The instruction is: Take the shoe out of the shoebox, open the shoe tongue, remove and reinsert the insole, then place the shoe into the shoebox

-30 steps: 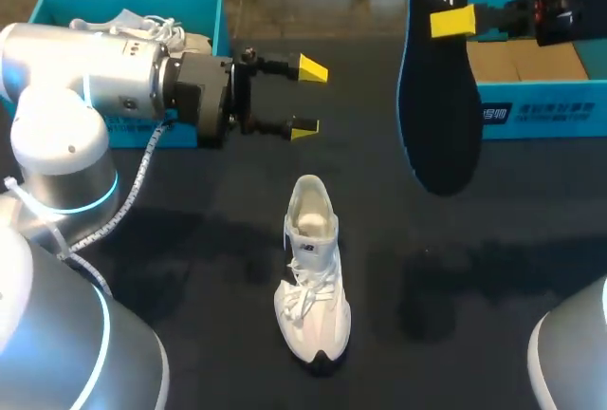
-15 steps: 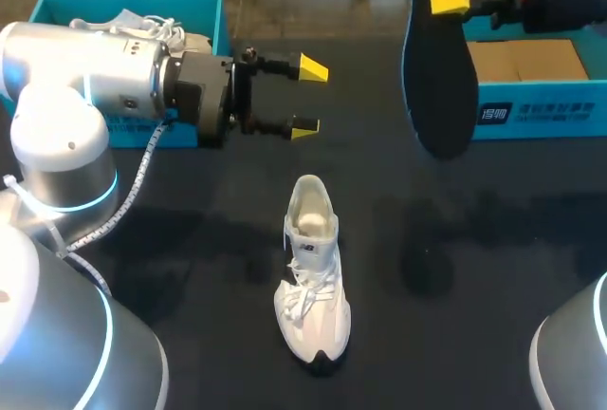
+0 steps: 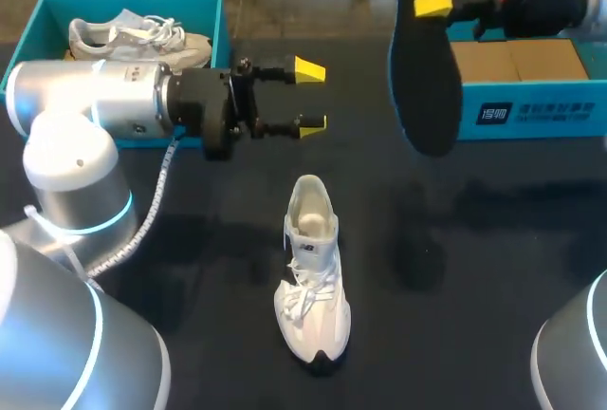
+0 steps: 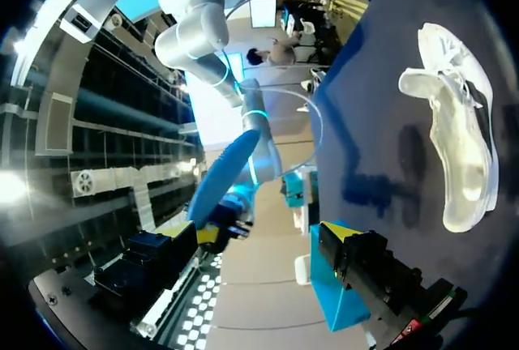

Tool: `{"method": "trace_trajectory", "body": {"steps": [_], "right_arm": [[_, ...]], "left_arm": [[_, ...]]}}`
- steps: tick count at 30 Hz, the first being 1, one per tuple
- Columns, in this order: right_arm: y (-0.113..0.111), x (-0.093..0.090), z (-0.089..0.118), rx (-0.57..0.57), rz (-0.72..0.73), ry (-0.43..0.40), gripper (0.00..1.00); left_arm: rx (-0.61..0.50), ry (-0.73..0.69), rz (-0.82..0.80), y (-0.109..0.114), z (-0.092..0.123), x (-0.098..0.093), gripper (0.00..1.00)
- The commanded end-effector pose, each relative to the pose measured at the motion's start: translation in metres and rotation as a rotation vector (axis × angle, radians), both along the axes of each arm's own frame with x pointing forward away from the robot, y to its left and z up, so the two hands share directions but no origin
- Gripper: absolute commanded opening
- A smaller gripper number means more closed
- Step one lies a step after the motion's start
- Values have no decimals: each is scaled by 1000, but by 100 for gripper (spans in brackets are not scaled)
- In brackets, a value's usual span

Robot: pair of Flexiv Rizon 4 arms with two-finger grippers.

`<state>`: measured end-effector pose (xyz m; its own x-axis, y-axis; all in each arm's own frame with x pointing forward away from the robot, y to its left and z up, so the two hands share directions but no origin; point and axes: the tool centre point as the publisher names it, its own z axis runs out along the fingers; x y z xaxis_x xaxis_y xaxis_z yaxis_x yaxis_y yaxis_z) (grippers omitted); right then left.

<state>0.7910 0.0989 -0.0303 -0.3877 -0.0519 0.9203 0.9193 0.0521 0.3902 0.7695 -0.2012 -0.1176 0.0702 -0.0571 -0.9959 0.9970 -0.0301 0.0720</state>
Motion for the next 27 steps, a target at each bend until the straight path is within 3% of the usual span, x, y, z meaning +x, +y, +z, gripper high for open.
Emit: {"method": "trace_trajectory", "body": {"steps": [1, 12, 19, 27], "right_arm": [[15, 11, -22, 27, 3, 62, 0], [15, 11, -22, 27, 3, 62, 0], [26, 30, -46, 4, -19, 248, 0], [39, 36, -69, -63, -17, 316, 0]], "left_arm": [[-21, 0, 28, -6, -2, -5, 100], [-19, 5, 19, -9, -3, -6, 100], [-13, -6, 77, -10, 2, -4, 100], [10, -9, 80, -14, 5, 2, 100]]}}
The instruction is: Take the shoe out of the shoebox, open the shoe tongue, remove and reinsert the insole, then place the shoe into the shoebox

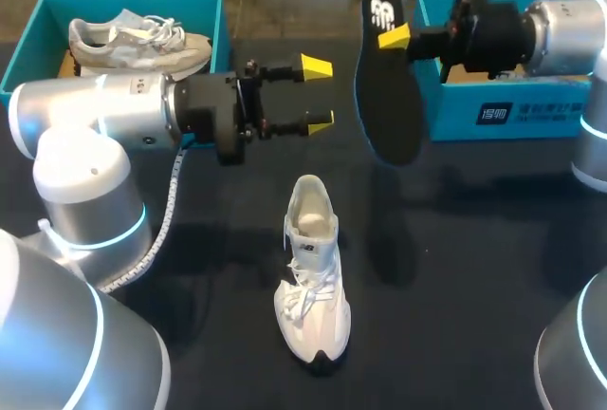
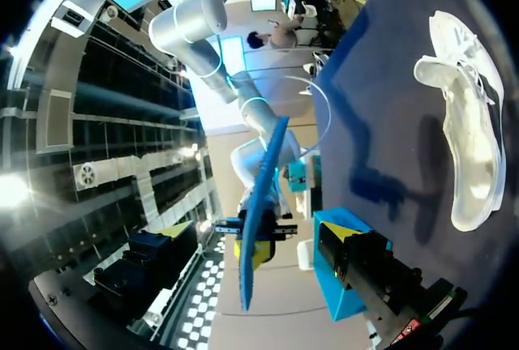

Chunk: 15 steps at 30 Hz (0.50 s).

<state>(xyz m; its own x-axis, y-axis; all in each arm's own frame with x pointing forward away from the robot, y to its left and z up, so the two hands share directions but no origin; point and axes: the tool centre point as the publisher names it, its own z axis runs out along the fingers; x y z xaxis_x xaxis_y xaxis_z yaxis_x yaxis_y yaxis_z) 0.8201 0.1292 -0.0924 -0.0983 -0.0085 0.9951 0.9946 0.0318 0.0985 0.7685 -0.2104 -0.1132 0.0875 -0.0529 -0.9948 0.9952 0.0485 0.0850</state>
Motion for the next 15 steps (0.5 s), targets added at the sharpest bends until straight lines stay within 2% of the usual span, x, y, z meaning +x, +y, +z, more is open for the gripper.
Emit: {"method": "trace_trajectory", "body": {"steps": [1, 15], "right_arm": [[10, 8, -8, -20, 16, 13, 0], [27, 10, -17, -71, 1, 66, 0]], "left_arm": [[14, 3, 3, -6, 0, 4, 100], [54, 19, 44, -20, -8, 15, 100]]}}
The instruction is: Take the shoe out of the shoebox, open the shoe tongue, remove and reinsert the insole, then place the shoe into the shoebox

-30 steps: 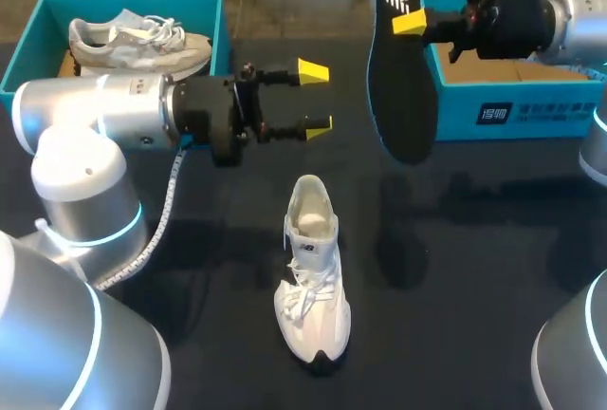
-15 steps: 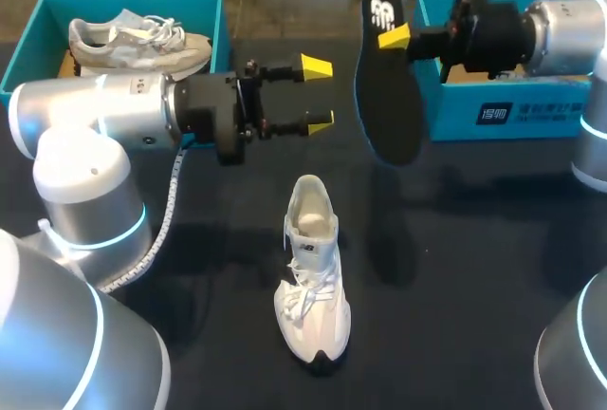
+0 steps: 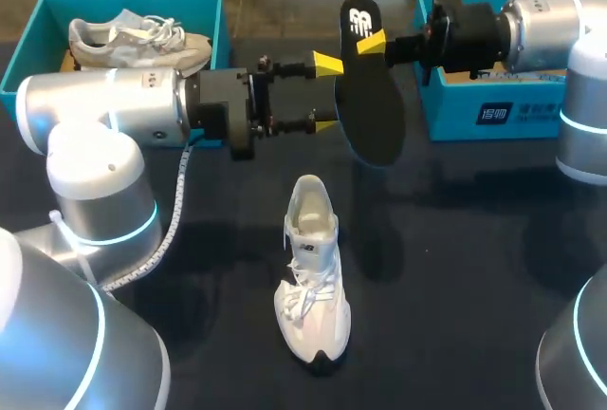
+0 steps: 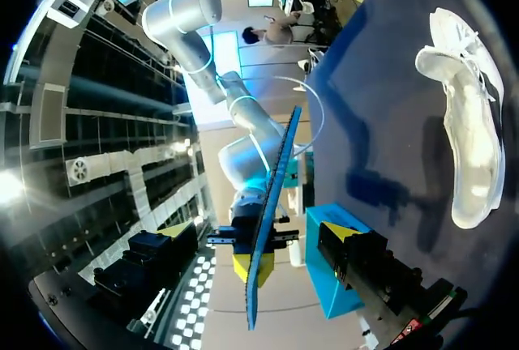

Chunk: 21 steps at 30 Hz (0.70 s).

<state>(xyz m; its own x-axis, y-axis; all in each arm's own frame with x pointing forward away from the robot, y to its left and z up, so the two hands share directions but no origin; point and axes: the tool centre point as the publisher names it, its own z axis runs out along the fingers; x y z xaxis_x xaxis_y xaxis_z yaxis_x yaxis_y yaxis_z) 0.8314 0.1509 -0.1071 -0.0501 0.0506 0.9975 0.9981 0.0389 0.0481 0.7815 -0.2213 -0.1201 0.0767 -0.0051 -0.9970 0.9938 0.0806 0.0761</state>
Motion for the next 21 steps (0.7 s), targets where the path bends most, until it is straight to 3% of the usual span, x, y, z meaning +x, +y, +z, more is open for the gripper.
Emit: {"method": "trace_trajectory", "body": {"steps": [1, 6, 11, 21], "right_arm": [[6, -1, -3, -17, -3, 21, 0], [7, -1, -4, -17, -8, 19, 0], [7, -1, -4, -17, -8, 19, 0], [7, -1, -4, -17, -8, 19, 0]], "left_arm": [[12, 6, 16, -10, -2, 2, 100], [21, 7, 33, -14, -5, 4, 100], [29, 3, 46, -18, -7, 7, 81], [25, 12, 56, -21, -6, 13, 76]]}}
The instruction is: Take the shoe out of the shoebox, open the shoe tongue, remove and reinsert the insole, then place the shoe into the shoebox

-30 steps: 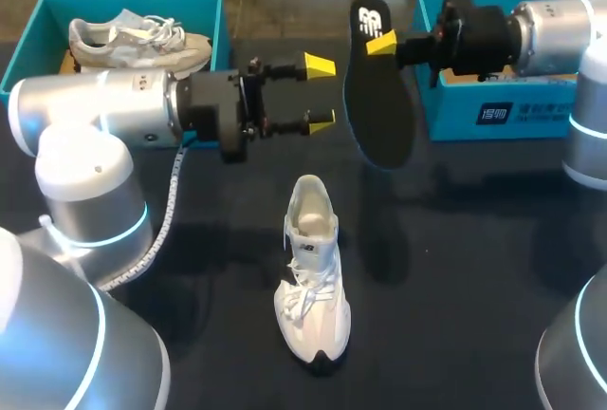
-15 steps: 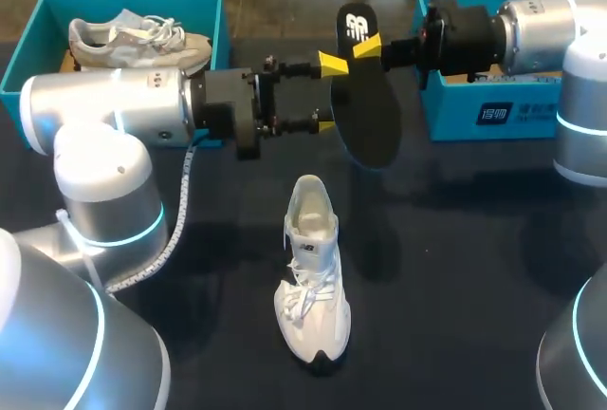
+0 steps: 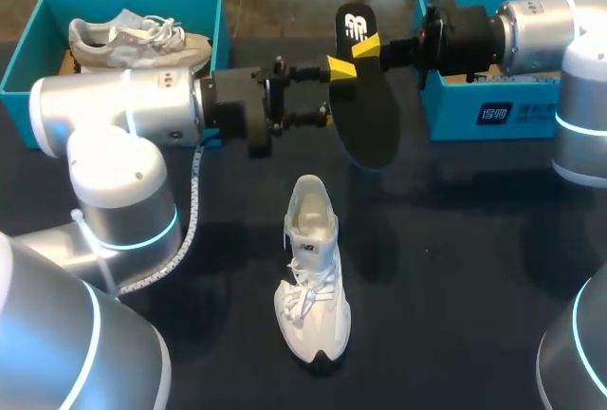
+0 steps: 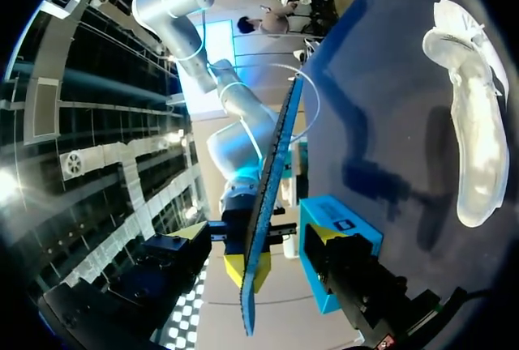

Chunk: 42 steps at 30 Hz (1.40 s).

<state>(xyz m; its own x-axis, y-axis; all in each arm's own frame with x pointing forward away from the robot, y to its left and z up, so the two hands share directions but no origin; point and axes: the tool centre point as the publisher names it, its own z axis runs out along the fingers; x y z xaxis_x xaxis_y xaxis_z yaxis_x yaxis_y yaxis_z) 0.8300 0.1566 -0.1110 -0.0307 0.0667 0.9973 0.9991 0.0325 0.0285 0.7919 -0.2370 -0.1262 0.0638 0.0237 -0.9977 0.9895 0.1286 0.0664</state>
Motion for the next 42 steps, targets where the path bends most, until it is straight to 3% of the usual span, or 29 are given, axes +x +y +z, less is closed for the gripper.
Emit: {"method": "trace_trajectory", "body": {"steps": [1, 6, 9, 13, 21, 27, 30, 31, 41, 42], "right_arm": [[1, 0, 0, -1, -1, 0, 0], [1, 0, 0, -1, -1, 0, 0], [1, 0, 0, -1, -1, 0, 0], [1, 0, 0, -1, -1, 0, 0], [1, 0, 0, -1, -1, 0, 0], [1, 0, 0, -1, -1, 0, 0], [1, 0, 0, -1, -1, 0, 0], [1, 0, 0, -1, -1, 0, 0], [1, 0, 0, -1, -1, 0, 0], [1, 0, 0, -1, -1, 0, 0]], "left_arm": [[0, -2, 10, -6, 1, 3, 76], [0, 3, 11, -7, 3, 3, 68], [2, 2, 11, -7, 5, 3, 50], [2, -4, 6, -6, 5, 1, 53], [6, -7, 12, -6, 3, 4, 38], [8, -2, 14, -7, 2, 5, 36], [7, -1, 13, -7, 2, 5, 31], [6, -3, 10, -7, 2, 4, 24], [5, -15, 8, -9, 3, 4, 17], [5, -15, 9, -9, 3, 4, 13]]}}
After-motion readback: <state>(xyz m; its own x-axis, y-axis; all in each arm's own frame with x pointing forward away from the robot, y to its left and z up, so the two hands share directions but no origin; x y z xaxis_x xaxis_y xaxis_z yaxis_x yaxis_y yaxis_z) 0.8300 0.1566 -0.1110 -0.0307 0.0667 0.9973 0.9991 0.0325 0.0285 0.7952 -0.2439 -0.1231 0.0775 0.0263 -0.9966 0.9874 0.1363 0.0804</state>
